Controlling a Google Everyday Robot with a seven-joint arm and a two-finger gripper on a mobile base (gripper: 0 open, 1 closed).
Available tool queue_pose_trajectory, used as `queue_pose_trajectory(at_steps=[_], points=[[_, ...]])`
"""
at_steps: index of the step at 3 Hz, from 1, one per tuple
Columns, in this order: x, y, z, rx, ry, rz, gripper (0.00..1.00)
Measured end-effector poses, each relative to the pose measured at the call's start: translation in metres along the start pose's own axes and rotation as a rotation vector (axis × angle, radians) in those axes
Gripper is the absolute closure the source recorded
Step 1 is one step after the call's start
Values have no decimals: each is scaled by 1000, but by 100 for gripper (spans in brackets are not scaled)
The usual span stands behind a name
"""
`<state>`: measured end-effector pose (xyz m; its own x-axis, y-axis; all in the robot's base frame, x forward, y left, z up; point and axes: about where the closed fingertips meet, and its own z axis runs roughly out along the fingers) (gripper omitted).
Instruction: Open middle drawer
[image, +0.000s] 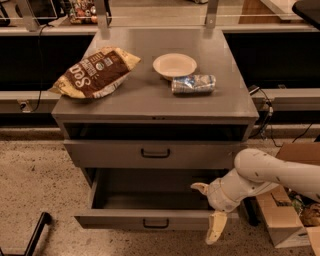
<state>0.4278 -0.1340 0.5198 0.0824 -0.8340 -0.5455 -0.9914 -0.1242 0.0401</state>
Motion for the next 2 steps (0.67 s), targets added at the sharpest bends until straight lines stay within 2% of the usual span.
queue_pose_trajectory(at_steps=[1, 2], points=[[13, -5, 4, 75, 12, 43, 0], [22, -16, 3, 176, 34, 86, 18]])
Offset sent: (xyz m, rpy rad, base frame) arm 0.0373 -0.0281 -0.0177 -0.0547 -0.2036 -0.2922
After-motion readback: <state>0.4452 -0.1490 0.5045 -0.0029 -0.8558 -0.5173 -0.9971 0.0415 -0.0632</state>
